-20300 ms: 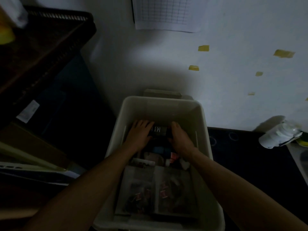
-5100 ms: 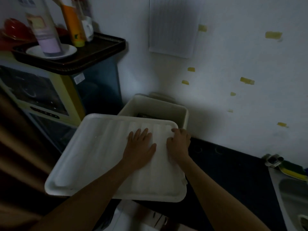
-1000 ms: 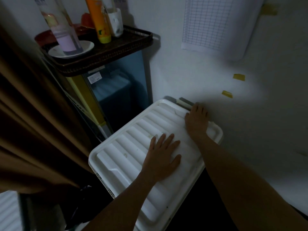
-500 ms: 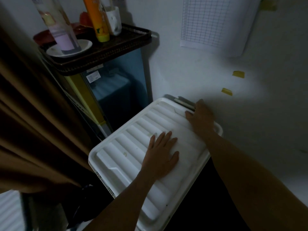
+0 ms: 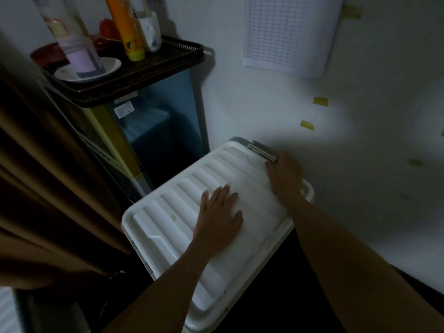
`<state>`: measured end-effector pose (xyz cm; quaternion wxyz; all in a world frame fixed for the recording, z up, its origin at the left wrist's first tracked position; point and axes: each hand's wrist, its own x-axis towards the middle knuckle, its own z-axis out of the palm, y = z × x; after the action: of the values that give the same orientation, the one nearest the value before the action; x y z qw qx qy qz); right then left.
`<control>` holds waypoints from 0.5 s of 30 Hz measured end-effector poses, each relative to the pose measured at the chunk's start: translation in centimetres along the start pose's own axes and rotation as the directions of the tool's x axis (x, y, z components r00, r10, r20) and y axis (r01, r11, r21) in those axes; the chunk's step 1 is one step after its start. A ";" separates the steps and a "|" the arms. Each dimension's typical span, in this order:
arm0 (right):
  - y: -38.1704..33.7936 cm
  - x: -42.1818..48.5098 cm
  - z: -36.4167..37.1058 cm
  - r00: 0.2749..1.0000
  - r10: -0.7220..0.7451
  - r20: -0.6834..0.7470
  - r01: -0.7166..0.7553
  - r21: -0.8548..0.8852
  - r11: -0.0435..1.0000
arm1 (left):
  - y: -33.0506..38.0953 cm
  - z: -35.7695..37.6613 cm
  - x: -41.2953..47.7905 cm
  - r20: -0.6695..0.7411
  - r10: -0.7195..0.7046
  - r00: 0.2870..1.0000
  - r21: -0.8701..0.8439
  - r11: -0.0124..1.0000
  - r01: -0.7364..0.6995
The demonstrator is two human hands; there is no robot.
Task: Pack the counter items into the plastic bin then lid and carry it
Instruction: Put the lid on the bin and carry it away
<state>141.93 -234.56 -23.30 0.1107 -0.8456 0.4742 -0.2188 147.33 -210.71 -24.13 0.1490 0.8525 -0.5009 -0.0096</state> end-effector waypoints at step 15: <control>6.0 -9.3 -4.5 0.954 0.275 -0.121 -0.287 -0.098 0.953 | 0.8 -0.3 -2.3 0.122 0.332 0.935 -0.030 0.943 -0.330</control>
<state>131.08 -229.75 -24.17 0.0666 -0.7616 0.6067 -0.2179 145.57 -209.07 -23.91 0.1207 0.7531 -0.6455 -0.0404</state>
